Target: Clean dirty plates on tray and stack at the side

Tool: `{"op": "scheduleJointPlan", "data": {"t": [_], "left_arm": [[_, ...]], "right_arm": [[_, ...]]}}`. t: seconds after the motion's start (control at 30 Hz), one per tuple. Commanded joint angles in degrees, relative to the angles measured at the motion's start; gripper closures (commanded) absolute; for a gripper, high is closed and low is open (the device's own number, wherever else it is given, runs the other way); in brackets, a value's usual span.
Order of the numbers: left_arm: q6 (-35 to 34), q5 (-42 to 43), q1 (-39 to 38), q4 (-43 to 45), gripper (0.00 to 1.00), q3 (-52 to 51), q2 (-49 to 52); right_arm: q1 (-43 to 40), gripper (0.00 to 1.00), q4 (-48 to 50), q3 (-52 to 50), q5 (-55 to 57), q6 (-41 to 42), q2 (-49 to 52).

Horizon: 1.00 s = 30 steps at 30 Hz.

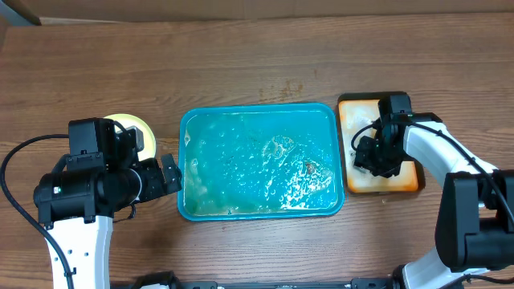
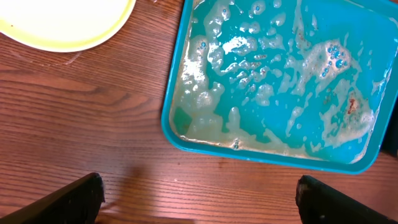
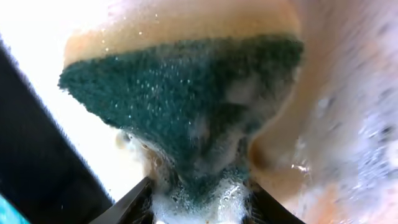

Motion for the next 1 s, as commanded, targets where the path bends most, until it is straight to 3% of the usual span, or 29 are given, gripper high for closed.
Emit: {"op": "scheduleJointPlan", "data": {"t": [0.0, 0.27, 0.57, 0.97], "left_arm": [[1.1, 0.7, -0.1, -0.3, 0.01, -0.2, 0.2], [1.1, 0.7, -0.1, -0.3, 0.01, -0.2, 0.2], [1.1, 0.7, -0.1, -0.3, 0.01, -0.2, 0.2], [2.3, 0.7, -0.1, 2.4, 0.00, -0.2, 0.2]], "right_arm": [[-1.4, 0.57, 1.5, 1.2, 6.7, 2.9, 0.4], [-1.1, 0.55, -2.1, 8.4, 6.7, -3.4, 0.3], [-1.1, 0.49, -6.2, 8.7, 8.7, -3.5, -0.9], [-1.1, 0.39, -7.8, 8.7, 4.5, -5.5, -19.4]]}}
